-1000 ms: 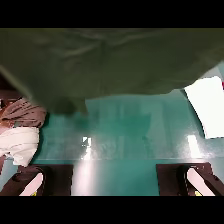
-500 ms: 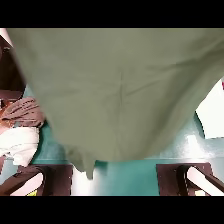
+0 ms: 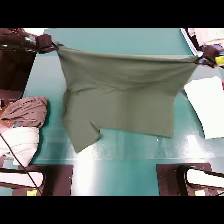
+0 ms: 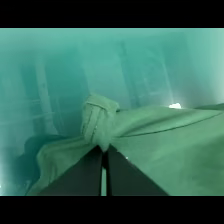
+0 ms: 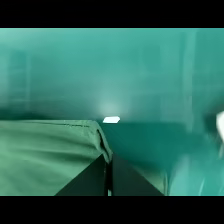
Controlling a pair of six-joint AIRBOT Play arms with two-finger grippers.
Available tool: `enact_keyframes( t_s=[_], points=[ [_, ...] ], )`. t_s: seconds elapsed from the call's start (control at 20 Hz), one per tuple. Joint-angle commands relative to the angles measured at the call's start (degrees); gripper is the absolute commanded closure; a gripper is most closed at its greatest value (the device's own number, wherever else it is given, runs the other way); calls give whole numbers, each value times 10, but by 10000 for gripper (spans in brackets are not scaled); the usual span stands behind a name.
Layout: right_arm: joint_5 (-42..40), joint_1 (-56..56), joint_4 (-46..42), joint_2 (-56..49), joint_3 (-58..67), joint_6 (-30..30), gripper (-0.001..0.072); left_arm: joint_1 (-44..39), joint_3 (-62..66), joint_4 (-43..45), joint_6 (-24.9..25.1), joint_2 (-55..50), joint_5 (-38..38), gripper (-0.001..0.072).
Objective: Fold the shirts.
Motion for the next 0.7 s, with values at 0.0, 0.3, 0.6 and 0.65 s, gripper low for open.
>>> enact_keyframes(
  t_s=[0.0, 0.3, 0.6, 0.65],
  points=[
    [-137, 47, -42, -44, -7, 2, 699, 0, -2, -15, 32, -44, 73, 683],
    [-126, 54, -37, -61, -7, 2, 343, 12, -1, 7, 18, -47, 38, 85],
    [120, 35, -37, 12, -15, -57, 410, 97, -30, 7, 9, -37, -195, 226],
    [139, 35, -37, 31, -38, -58, 410, 106, -68, 7, 9, -25, -200, 227]
  ],
)
